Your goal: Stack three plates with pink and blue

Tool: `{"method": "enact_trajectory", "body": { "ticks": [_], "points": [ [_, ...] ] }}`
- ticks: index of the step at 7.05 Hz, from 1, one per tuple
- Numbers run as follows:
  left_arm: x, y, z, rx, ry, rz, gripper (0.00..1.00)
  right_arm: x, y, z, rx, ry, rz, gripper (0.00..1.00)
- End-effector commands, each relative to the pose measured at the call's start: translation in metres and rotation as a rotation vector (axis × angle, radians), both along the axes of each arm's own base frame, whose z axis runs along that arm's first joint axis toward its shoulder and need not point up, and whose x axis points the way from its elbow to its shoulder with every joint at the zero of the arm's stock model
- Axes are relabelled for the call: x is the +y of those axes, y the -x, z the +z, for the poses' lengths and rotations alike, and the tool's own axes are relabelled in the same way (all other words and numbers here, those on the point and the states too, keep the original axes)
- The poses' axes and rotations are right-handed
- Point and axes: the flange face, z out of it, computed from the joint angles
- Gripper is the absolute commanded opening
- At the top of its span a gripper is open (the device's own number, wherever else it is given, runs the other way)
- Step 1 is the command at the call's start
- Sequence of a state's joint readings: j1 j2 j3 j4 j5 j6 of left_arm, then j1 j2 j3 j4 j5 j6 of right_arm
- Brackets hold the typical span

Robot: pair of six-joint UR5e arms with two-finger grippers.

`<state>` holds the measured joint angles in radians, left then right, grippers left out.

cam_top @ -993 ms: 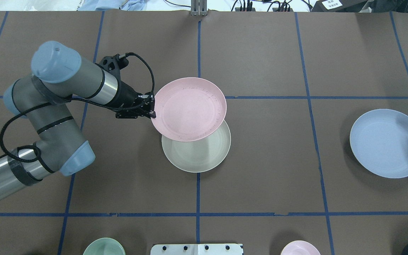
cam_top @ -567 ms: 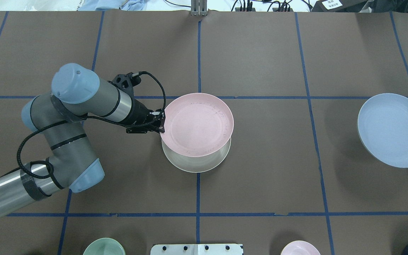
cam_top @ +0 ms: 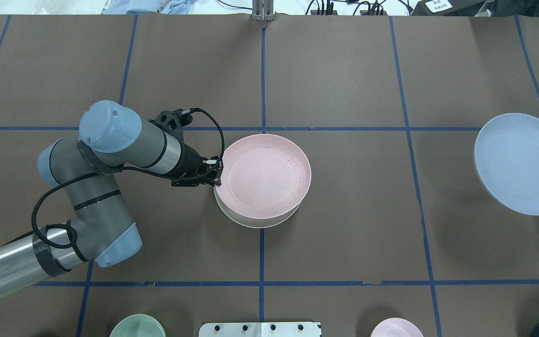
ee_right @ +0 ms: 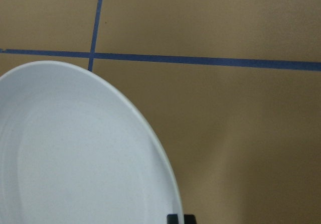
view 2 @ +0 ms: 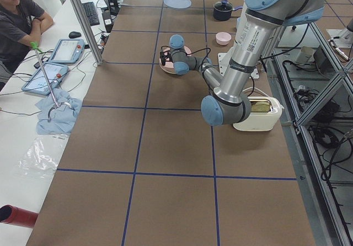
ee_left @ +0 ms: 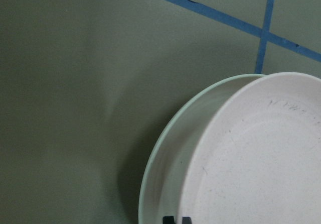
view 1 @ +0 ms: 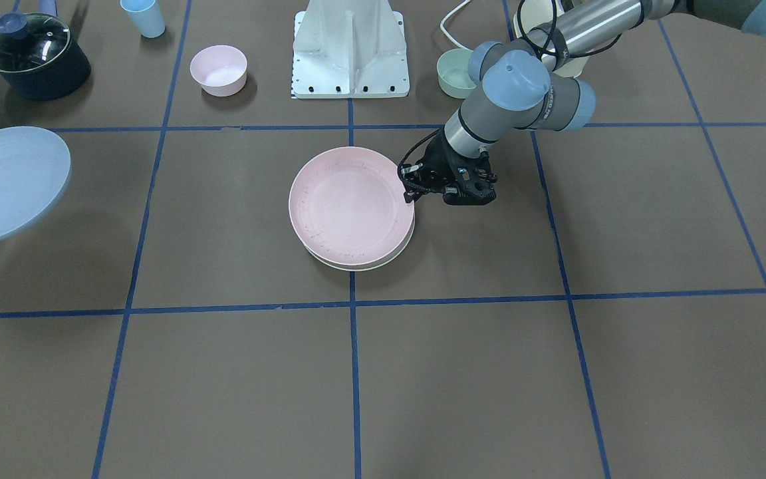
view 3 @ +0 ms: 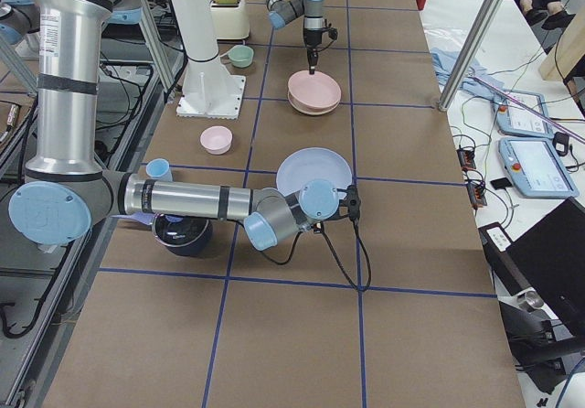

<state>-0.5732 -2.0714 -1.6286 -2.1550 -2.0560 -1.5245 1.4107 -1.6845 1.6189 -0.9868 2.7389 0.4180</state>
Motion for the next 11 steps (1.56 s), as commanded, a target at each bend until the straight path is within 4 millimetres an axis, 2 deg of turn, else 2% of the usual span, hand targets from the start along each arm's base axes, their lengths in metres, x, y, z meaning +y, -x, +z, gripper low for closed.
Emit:
{"method": "enact_trajectory", "body": {
  "ticks": [1,2,3,4,5,6,8,9,10,11],
  "points": [
    [0.002,0.008,0.007,-0.005,-0.002,-0.002,1.00,-0.012,0.002,-0.040,-0.020,0.012,0.032,0.00],
    [0.000,0.022,-0.002,0.013,-0.014,-0.016,1.00,-0.032,0.006,-0.068,-0.037,0.028,0.054,0.00],
    [-0.001,0.054,-0.001,0.023,-0.022,-0.039,1.00,-0.051,0.020,-0.095,-0.051,0.040,0.054,0.00],
    [-0.013,0.087,0.003,0.006,-0.075,-0.047,1.00,-0.066,0.052,-0.123,-0.054,0.030,0.022,0.00],
    [-0.023,0.108,0.013,-0.050,-0.154,-0.023,1.00,-0.084,0.090,-0.160,-0.051,0.056,0.021,0.00],
    [-0.029,0.137,0.027,-0.086,-0.197,-0.029,1.00,-0.092,0.136,-0.192,-0.043,0.084,0.015,0.00],
    [-0.030,0.195,0.060,-0.147,-0.328,-0.020,1.00,-0.071,0.245,-0.234,0.012,0.101,0.025,0.00],
    [-0.025,0.221,0.068,-0.164,-0.346,-0.039,1.00,-0.052,0.304,-0.252,0.027,0.114,0.017,0.00],
    [-0.021,0.257,0.088,-0.192,-0.336,-0.068,1.00,-0.037,0.355,-0.278,0.060,0.145,0.026,0.00],
    [-0.020,0.275,0.104,-0.230,-0.371,-0.061,1.00,-0.029,0.395,-0.310,0.113,0.156,0.018,0.00]
  ]
}}
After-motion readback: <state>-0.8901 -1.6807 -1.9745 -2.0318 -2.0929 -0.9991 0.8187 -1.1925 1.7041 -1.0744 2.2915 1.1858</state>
